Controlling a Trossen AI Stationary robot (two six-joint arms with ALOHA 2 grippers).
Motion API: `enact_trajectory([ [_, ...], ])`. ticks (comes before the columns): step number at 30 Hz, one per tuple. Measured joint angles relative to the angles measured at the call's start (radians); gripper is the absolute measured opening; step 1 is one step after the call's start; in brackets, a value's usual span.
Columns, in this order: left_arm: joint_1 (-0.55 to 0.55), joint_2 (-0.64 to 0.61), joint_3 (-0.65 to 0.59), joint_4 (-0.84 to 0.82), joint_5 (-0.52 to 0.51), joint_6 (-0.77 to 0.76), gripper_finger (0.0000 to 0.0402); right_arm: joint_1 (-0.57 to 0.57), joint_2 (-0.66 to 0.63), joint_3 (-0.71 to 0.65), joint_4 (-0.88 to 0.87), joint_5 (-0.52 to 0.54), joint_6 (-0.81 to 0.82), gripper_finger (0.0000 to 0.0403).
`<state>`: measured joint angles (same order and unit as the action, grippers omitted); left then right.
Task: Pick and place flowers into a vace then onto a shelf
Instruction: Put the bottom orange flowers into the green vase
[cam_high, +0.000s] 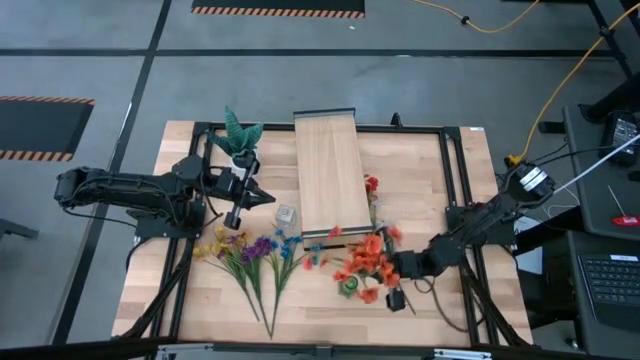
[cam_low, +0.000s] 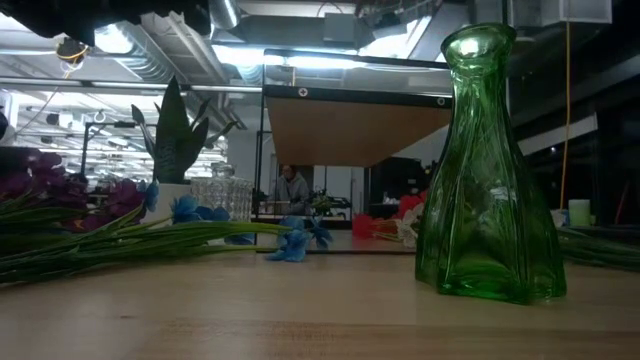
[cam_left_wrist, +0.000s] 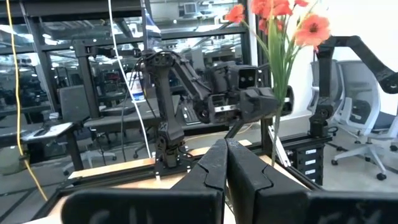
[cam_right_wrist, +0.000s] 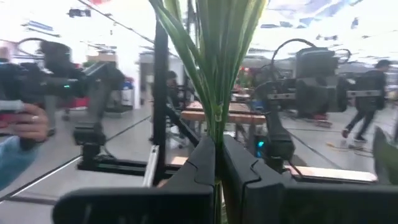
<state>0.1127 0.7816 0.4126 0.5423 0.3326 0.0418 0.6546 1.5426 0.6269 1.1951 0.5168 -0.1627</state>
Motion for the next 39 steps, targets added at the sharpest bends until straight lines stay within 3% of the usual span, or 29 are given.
enact_trajectory([
  [5,0.000,0.000,0.000,0.000,-0.001,-0.033,0.0003,0.017,0.067,0.018,0.028,0.076,0.009,0.0002],
  [11,0.000,0.000,0.000,0.000,-0.001,-0.047,0.0003,0.046,0.111,0.019,0.122,0.083,0.000,0.0002],
  [24,0.000,0.000,0.000,0.000,-0.001,-0.047,0.0003,0.055,0.122,0.019,0.106,0.085,0.005,0.0002],
  [39,0.000,0.000,0.000,-0.002,-0.002,-0.047,0.0003,0.052,0.306,0.019,0.268,0.105,-0.004,0.0002],
])
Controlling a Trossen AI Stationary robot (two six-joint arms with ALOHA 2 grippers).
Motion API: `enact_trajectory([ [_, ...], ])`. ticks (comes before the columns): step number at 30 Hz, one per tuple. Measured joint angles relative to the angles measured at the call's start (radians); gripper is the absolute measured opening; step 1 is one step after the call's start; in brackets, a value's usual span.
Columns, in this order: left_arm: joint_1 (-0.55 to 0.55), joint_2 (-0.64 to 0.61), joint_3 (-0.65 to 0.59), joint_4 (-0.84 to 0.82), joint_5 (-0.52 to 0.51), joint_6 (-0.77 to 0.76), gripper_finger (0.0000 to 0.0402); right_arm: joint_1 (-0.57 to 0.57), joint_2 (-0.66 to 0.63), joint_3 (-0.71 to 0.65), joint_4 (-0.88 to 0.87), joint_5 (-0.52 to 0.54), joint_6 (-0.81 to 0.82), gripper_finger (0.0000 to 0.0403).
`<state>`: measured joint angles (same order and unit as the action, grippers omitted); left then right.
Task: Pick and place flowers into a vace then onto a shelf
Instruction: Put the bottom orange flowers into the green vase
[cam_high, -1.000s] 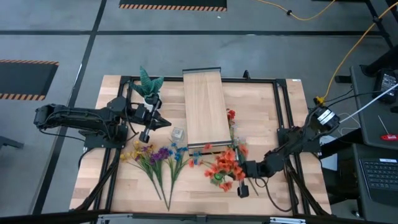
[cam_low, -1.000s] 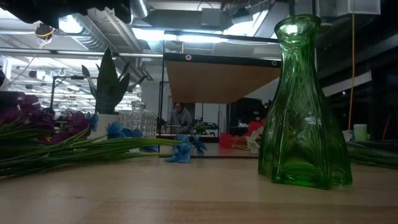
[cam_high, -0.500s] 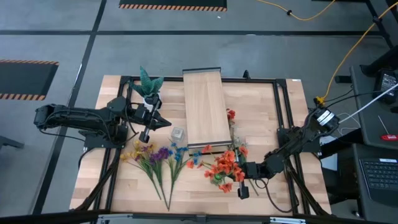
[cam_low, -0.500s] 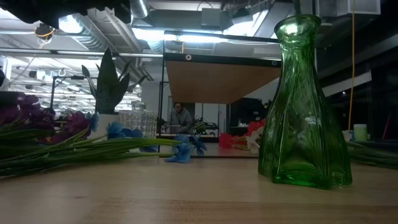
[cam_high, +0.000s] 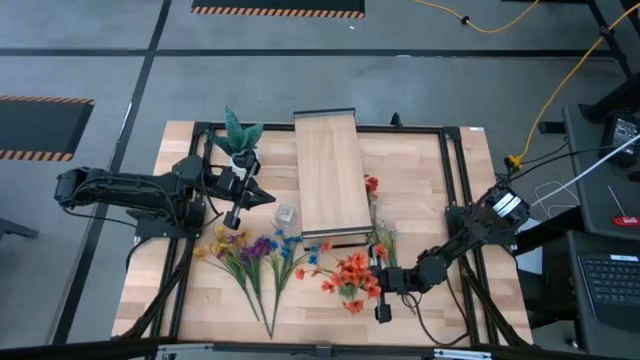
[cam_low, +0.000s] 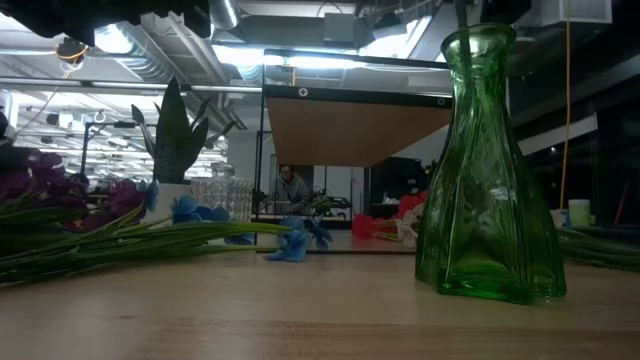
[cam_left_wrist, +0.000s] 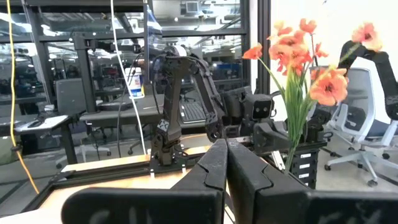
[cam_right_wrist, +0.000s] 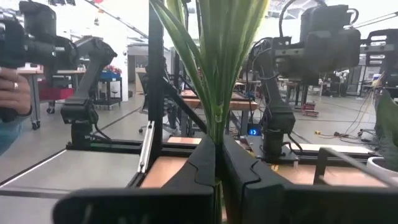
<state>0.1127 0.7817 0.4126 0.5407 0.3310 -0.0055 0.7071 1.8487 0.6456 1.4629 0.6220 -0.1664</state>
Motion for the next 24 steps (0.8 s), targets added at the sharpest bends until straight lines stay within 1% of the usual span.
enact_trajectory([
  [7,0.000,0.000,0.000,0.000,0.000,0.000,0.0003,0.000,0.068,0.000,0.054,0.012,-0.027,0.0002],
  [24,0.000,0.000,0.000,-0.027,0.000,0.000,0.0003,0.003,0.115,0.000,0.067,0.013,-0.047,0.0002],
])
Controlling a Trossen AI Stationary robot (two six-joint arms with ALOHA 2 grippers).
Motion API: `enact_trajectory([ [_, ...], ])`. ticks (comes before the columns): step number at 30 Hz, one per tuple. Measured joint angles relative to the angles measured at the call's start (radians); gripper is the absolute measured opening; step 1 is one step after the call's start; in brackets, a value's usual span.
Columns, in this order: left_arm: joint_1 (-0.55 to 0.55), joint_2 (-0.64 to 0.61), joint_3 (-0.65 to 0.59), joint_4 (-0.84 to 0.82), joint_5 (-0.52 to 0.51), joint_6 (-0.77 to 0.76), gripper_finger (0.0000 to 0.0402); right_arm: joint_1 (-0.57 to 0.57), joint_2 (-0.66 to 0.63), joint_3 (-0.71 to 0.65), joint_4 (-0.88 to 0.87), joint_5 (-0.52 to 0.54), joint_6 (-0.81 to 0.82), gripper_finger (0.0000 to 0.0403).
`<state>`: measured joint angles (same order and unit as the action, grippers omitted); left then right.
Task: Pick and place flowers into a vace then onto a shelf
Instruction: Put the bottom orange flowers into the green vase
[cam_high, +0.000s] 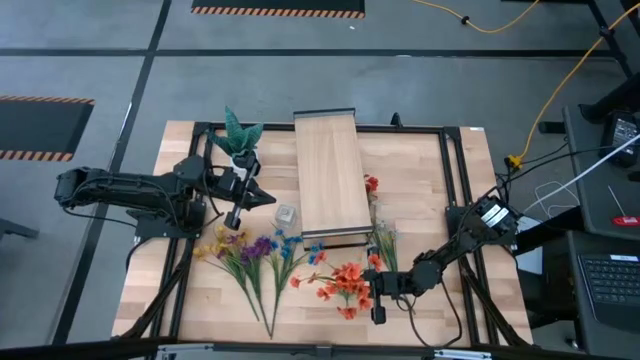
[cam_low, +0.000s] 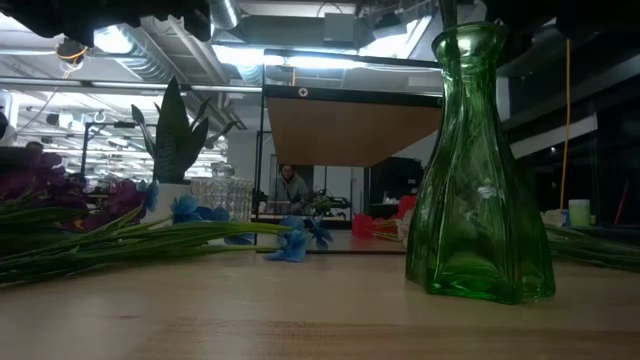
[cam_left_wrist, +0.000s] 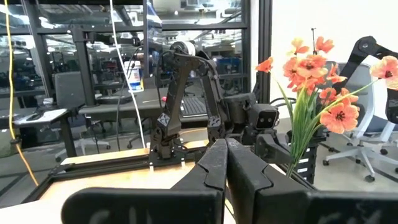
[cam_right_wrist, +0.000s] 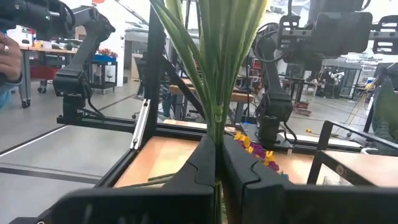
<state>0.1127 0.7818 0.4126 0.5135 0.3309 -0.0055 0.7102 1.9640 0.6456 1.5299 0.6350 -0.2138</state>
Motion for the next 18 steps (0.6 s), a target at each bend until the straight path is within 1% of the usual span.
enact_trajectory([
  [10,0.000,0.000,0.000,-0.001,0.000,0.000,0.0003,0.028,0.000,-0.028,-0.013,0.001,0.000,0.0007],
  [18,0.000,0.000,0.000,-0.002,0.000,0.000,0.0003,0.027,0.000,-0.028,-0.013,0.001,-0.001,0.0037],
])
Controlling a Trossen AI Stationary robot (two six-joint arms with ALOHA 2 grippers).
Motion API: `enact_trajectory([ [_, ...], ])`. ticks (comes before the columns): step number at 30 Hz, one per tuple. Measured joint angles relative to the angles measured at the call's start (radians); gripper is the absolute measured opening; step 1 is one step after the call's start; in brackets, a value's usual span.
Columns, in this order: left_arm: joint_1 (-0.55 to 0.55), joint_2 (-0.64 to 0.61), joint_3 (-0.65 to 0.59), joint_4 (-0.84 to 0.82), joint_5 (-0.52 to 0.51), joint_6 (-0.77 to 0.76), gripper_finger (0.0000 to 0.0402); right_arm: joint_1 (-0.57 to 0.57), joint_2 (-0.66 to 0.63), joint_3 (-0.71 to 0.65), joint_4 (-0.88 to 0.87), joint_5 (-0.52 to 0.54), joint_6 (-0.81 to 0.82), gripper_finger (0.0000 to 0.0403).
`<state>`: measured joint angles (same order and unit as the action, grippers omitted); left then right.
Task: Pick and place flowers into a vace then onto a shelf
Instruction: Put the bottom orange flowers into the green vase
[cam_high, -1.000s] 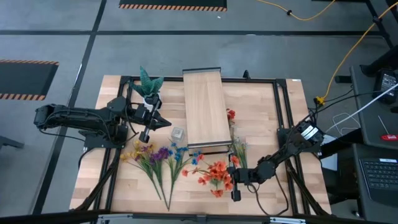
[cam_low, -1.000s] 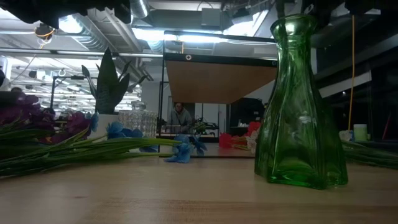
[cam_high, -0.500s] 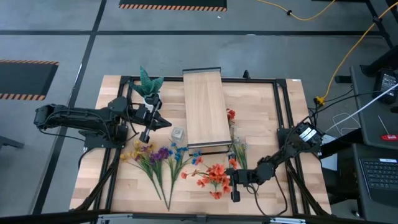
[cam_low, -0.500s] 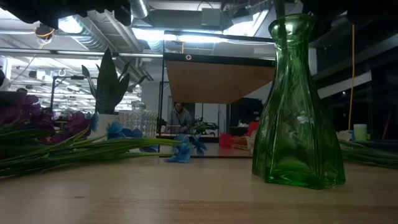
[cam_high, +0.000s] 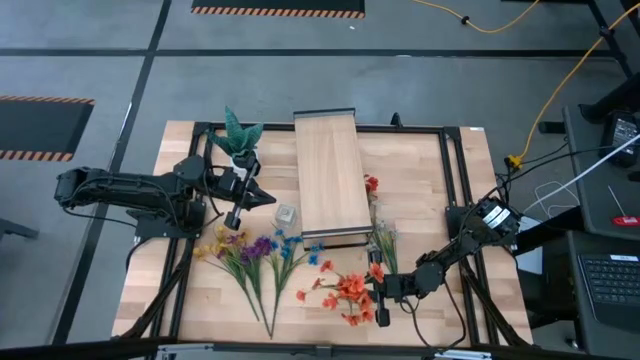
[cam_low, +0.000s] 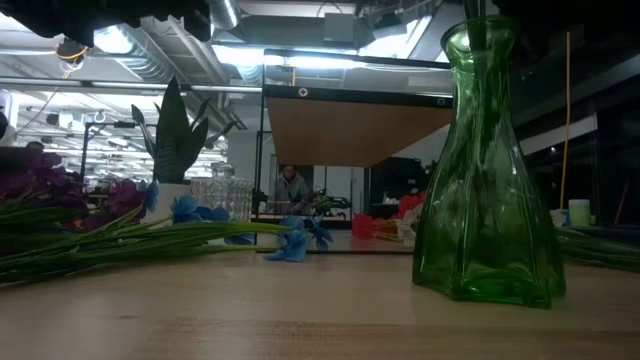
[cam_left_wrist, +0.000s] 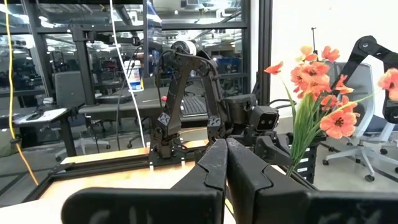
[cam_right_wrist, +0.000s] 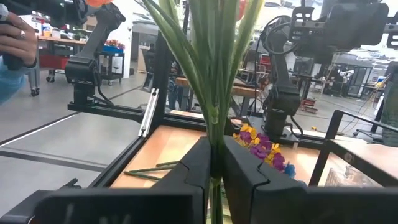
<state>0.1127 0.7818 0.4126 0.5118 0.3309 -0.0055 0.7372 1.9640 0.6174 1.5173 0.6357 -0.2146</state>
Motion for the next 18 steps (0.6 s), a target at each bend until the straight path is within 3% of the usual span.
enact_trajectory([
  [18,0.000,0.000,0.000,0.000,-0.001,0.000,0.0003,-0.009,0.000,0.000,0.003,0.000,0.007,0.0065],
])
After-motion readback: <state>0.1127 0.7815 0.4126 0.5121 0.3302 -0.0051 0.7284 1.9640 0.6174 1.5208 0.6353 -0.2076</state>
